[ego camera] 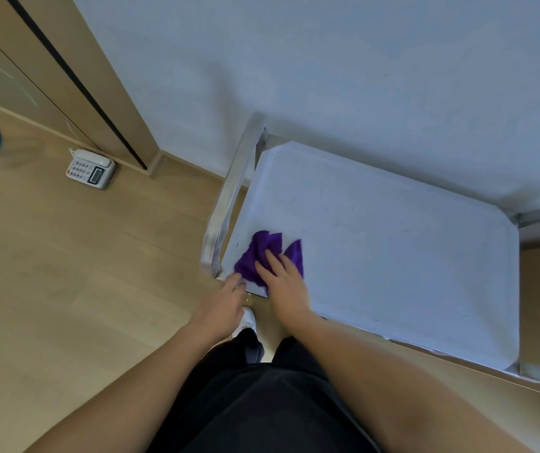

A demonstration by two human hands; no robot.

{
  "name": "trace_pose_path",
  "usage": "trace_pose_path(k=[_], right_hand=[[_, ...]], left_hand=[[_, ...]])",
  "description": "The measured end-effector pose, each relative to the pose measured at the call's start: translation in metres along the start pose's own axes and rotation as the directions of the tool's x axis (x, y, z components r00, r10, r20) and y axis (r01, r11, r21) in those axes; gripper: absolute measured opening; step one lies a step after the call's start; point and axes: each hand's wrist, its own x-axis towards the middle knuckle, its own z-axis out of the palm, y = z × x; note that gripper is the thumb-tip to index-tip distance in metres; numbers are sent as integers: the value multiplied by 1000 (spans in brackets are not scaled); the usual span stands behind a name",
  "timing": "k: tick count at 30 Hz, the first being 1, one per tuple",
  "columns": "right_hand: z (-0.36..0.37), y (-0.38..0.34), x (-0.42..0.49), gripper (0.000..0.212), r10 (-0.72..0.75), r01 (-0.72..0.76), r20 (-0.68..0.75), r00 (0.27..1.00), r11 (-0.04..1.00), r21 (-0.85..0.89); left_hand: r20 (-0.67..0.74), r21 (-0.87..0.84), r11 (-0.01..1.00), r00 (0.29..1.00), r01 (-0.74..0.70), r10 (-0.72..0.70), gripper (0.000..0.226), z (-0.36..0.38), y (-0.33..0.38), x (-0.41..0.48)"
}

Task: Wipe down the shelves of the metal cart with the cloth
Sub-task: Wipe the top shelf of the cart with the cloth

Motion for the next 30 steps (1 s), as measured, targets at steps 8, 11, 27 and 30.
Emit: trace_pose_path(k=[8,11,27,30], right_hand=[[-35,50,30,50,168,-168,-7,986,986,-24],[-32,42,34,53,287,-287,-3,958,957,-28],[-38,39,20,49,391,-392,49,919,920,20],[-15,3,6,51,151,-153,56,987,988,34]], left_hand=[[30,-19,999,999,-26,27,52,-2,-4,-3],[33,-44,999,999,-29,30,52,-3,-5,-3],[-6,-114,993,1000,-23,23,45,2,-4,-2],[-24,-121,993,1000,5,-8,43,1,2,0]])
